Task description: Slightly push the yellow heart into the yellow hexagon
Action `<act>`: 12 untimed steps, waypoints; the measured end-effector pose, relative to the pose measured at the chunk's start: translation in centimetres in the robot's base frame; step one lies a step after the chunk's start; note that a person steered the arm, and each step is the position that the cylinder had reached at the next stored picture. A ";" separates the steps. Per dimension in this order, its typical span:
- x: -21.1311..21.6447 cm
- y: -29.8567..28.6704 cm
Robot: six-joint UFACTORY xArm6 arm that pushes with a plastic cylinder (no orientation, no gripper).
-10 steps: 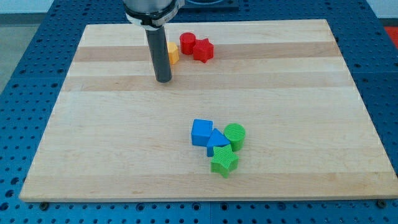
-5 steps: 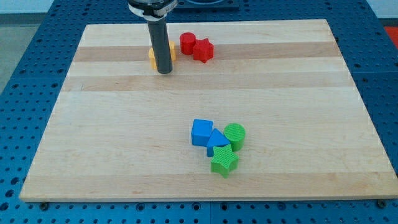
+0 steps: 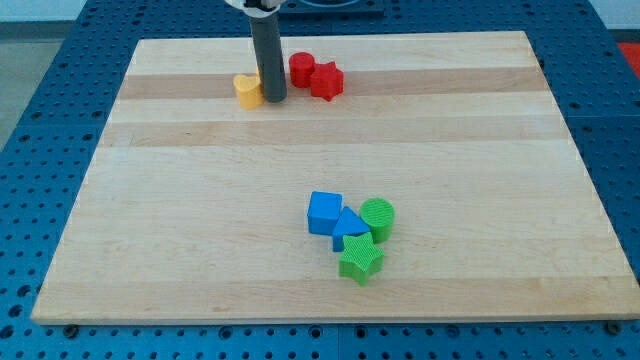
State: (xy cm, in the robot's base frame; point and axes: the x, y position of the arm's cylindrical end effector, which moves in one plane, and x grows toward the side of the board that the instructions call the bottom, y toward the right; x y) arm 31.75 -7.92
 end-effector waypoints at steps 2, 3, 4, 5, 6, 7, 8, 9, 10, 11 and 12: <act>2.6 0.1; 5.9 -2.1; 5.2 -7.0; 2.6 -9.1; 1.8 -9.1; 2.2 -9.1; 2.9 -8.4; 2.3 -8.2; 1.8 -7.0; 1.8 -5.0; 1.6 -4.2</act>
